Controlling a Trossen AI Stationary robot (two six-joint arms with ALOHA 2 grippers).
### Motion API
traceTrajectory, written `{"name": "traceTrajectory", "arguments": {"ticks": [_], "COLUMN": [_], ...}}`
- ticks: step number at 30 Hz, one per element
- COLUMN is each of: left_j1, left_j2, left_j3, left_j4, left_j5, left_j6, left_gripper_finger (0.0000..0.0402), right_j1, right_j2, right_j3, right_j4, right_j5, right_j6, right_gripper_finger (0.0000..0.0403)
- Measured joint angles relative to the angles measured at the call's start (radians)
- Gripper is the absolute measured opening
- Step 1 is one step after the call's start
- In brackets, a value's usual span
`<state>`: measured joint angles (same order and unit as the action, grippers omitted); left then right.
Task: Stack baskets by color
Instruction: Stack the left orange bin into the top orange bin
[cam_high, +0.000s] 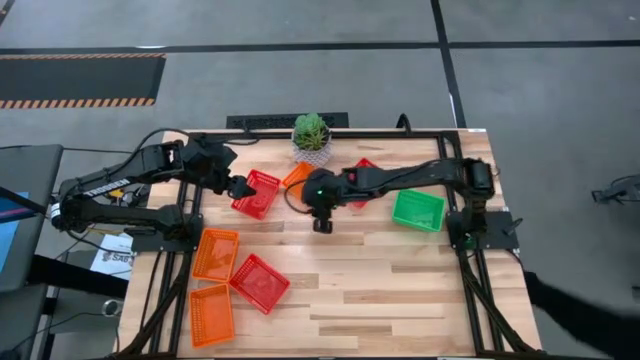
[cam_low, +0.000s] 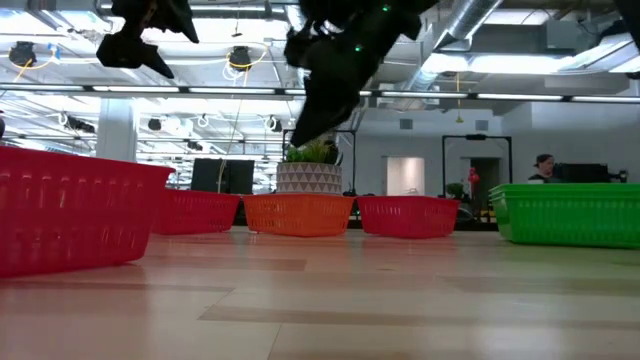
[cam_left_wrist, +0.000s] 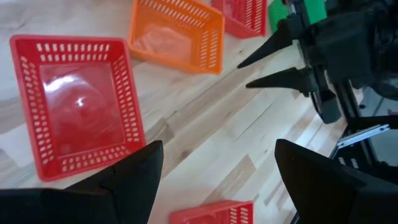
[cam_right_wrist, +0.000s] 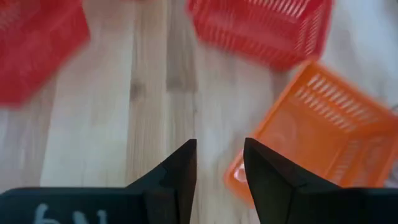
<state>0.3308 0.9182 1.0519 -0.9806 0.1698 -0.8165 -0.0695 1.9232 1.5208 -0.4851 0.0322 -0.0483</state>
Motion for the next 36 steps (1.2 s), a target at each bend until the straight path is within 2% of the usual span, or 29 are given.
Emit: {"name": "traceTrajectory", "arguments": {"ticks": [5, 9, 13, 18, 22, 26, 36], "left_j1": [-0.022, -0.09, -0.213, -0.426, -0.579, -0.683, -0.737], "left_j2": [-0.001, -0.001, -0.001, 0.022, 0.077, 0.169, 0.404], "left_j3": [0.0, 0.0, 0.0, 0.0, -0.002, -0.016, -0.02], "left_j4": [-0.041, -0.123, -0.199, -0.211, -0.223, -0.227, -0.243], "left_j5": [0.003, 0.031, 0.005, -0.143, -0.251, -0.3, -0.28], "left_j6": [0.0, -0.023, -0.17, -0.398, -0.579, -0.726, -0.776], "left_gripper_finger": [0.0297, 0.0297, 0.0297, 0.0297, 0.0297, 0.0297, 0.0297], "right_j1": [0.0, 0.013, 0.022, 0.021, 0.023, 0.022, 0.029], "right_j2": [0.097, 0.092, 0.055, 0.003, -0.031, -0.052, -0.055], "right_j3": [0.114, 0.138, 0.134, 0.137, 0.136, 0.136, 0.136], "right_j4": [-0.087, -0.099, -0.129, -0.151, -0.201, -0.244, -0.362], "right_j5": [0.003, 0.002, 0.005, 0.02, 0.02, 0.02, 0.019], "right_j6": [-0.006, -0.013, -0.005, 0.022, 0.022, 0.022, 0.011], "right_gripper_finger": [0.0161, 0.0169, 0.017, 0.0162, 0.0158, 0.0158, 0.0156]}}
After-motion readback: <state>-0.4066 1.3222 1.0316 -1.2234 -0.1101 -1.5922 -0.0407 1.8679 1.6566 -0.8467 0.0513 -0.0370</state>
